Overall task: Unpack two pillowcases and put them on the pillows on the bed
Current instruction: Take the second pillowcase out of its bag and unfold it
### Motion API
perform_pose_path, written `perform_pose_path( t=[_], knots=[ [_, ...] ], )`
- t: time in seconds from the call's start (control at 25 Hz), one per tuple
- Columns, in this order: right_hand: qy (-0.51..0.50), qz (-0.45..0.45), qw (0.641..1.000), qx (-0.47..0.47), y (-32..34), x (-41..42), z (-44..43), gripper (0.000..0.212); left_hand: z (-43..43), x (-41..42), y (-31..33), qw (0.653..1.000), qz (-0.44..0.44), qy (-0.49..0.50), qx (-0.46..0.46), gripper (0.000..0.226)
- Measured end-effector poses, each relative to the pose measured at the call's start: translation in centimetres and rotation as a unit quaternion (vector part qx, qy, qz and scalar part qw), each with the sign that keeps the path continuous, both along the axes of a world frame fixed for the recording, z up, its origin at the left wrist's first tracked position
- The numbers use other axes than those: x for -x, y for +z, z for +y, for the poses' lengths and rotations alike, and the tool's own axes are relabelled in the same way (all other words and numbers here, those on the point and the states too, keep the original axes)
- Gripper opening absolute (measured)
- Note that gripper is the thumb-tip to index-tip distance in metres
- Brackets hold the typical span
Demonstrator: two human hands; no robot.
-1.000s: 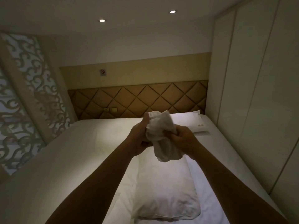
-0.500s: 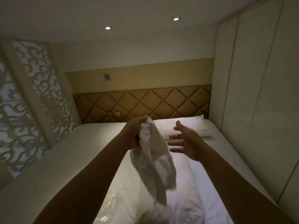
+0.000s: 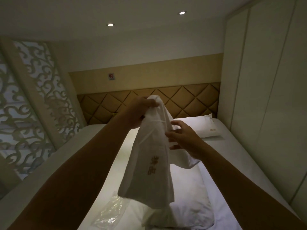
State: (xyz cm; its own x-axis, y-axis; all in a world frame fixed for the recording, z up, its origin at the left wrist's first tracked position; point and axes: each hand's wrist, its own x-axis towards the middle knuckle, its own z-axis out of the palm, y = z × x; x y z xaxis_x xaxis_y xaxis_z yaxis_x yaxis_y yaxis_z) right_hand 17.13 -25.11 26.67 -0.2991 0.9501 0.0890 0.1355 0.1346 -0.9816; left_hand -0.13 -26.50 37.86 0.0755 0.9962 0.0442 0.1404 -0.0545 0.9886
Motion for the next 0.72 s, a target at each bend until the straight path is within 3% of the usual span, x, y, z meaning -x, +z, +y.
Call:
perform_pose_path(
  t=[0.08,0.2,0.32,0.4,0.52,0.6,0.72],
  knots=[
    [0.005,0.0,1.0,-0.011,0.4,0.5,-0.1,0.058,0.2,-0.4,0.8,0.999,-0.028,0.043,-0.005,0.007],
    [-0.013,-0.032,0.998,-0.05,0.4,0.6,-0.2,0.04,1.1,-0.1,1.2,0.993,-0.066,0.093,0.01,0.012],
    [-0.08,-0.076,0.98,-0.164,0.5,0.4,-1.2,0.021,2.1,0.5,1.5,0.982,-0.135,0.13,0.011,0.013],
    [-0.071,-0.104,0.969,-0.213,1.0,0.5,-1.9,0.028,2.2,0.3,1.8,0.975,-0.162,0.15,0.02,0.007],
    [-0.014,-0.176,0.96,-0.216,1.6,1.3,-2.4,0.043,2.3,0.1,1.6,0.969,-0.195,0.154,0.002,0.006],
    [-0.029,-0.233,0.943,-0.235,1.3,1.8,-1.8,0.036,2.3,0.1,1.5,0.978,-0.152,0.142,-0.03,0.011],
    [-0.064,-0.252,0.932,-0.252,0.7,1.6,-0.3,0.019,2.9,1.1,1.5,0.981,0.023,0.181,-0.07,0.009]
  ],
)
